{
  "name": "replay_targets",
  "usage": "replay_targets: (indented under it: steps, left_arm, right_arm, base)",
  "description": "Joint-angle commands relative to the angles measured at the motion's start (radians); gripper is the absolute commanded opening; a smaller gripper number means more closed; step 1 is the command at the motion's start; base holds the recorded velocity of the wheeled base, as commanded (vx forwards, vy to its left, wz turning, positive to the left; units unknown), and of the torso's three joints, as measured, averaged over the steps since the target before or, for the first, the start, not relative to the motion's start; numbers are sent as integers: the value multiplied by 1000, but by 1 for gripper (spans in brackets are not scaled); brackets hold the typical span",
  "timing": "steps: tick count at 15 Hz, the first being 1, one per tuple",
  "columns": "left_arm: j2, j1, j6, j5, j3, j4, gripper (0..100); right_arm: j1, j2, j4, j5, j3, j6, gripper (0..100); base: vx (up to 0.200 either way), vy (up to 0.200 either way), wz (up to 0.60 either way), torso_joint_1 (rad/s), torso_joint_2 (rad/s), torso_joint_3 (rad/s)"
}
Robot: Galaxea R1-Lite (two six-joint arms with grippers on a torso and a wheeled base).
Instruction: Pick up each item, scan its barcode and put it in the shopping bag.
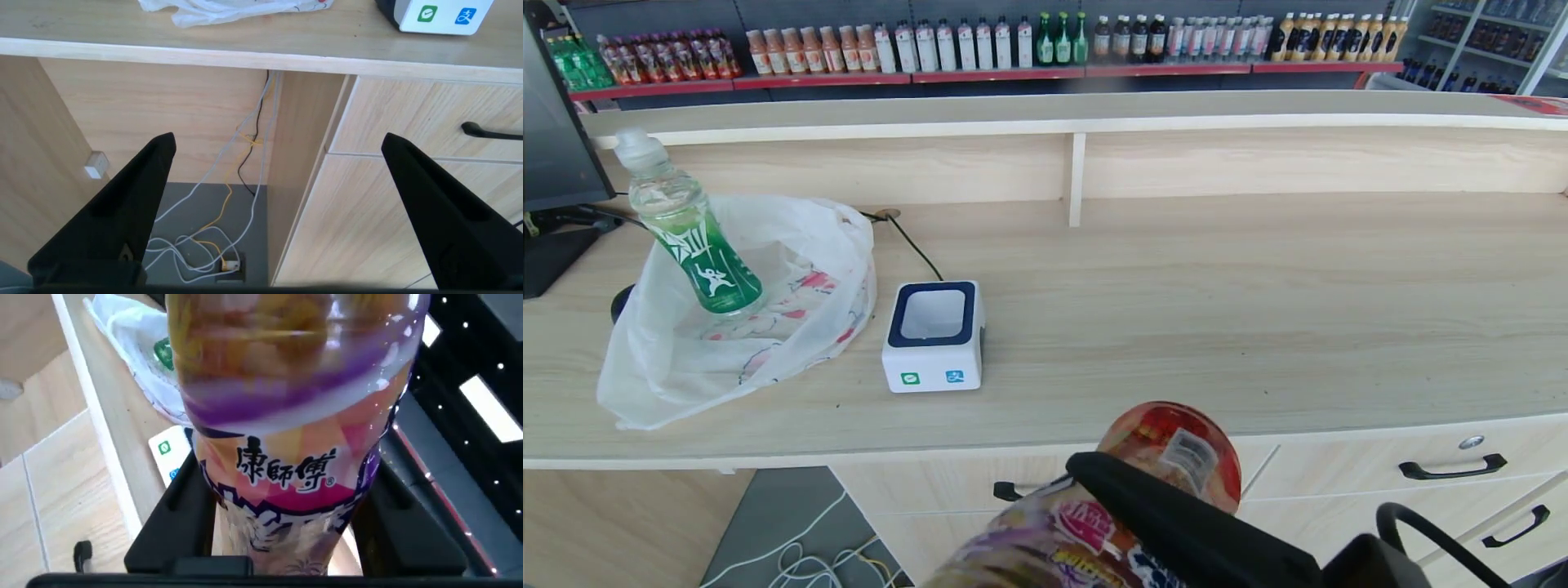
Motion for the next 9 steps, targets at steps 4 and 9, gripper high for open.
replay_targets:
  steps: [4, 9]
  left_arm:
    - [0, 0, 0, 0, 0, 0, 100]
    - [0, 0, 0, 0, 0, 0, 100]
  right_arm:
    - [-2, 0, -1, -4, 9, -253, 0]
    - [-2, -3, -1, -4, 17, -349, 0]
  base:
    - [0, 0, 0, 0, 0, 0]
    - [0, 0, 0, 0, 0, 0]
